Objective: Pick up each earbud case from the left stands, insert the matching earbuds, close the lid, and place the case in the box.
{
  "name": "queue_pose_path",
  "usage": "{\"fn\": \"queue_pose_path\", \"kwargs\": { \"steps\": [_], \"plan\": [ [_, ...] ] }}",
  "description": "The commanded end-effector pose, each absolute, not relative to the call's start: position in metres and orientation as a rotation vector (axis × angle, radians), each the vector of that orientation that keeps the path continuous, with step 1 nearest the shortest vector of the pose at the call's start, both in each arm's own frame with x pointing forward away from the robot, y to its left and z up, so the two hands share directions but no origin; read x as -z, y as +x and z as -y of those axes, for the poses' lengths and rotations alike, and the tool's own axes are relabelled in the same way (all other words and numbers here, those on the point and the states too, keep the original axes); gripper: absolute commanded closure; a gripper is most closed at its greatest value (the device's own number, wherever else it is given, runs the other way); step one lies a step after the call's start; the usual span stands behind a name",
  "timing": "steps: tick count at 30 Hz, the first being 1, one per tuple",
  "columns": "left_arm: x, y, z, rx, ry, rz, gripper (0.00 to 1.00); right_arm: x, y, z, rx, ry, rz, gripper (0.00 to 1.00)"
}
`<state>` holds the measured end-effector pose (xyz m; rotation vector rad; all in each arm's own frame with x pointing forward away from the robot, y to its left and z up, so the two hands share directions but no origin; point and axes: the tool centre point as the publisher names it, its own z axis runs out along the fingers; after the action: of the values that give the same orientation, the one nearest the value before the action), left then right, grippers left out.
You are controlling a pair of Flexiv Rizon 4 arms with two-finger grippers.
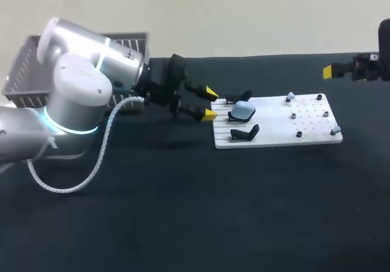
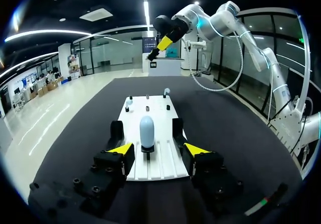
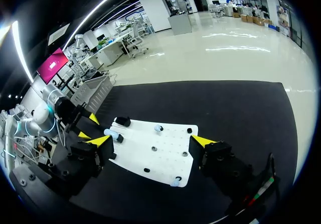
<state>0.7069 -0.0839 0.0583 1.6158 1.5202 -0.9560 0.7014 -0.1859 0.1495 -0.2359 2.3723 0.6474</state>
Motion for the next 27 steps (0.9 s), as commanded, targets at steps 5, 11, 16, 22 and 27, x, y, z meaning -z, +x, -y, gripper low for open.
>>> {"fn": "queue_pose_path", "kwargs": {
  "steps": [5, 11, 16, 22, 27],
  "plan": [
    [-0.049, 0.716, 0.098, 0.994, 1.628, -1.511, 0.36, -0.150, 0.701, 0.186, -0.645, -0.236, -2.373, 0.00],
    [-0.045, 0.716, 0.104, 1.021, 1.636, -1.513, 0.40, -0.150, 0.701, 0.186, -0.645, -0.236, -2.373, 0.00],
    [-0.042, 0.715, 0.110, 1.033, 1.648, -1.521, 0.44, -0.150, 0.701, 0.186, -0.645, -0.236, -2.373, 0.00],
    [-0.040, 0.715, 0.112, 1.042, 1.659, -1.530, 0.50, -0.150, 0.701, 0.186, -0.645, -0.236, -2.373, 0.00],
    [-0.038, 0.717, 0.114, 1.048, 1.665, -1.536, 0.50, -0.150, 0.701, 0.186, -0.645, -0.236, -2.373, 0.00]
  ]
}}
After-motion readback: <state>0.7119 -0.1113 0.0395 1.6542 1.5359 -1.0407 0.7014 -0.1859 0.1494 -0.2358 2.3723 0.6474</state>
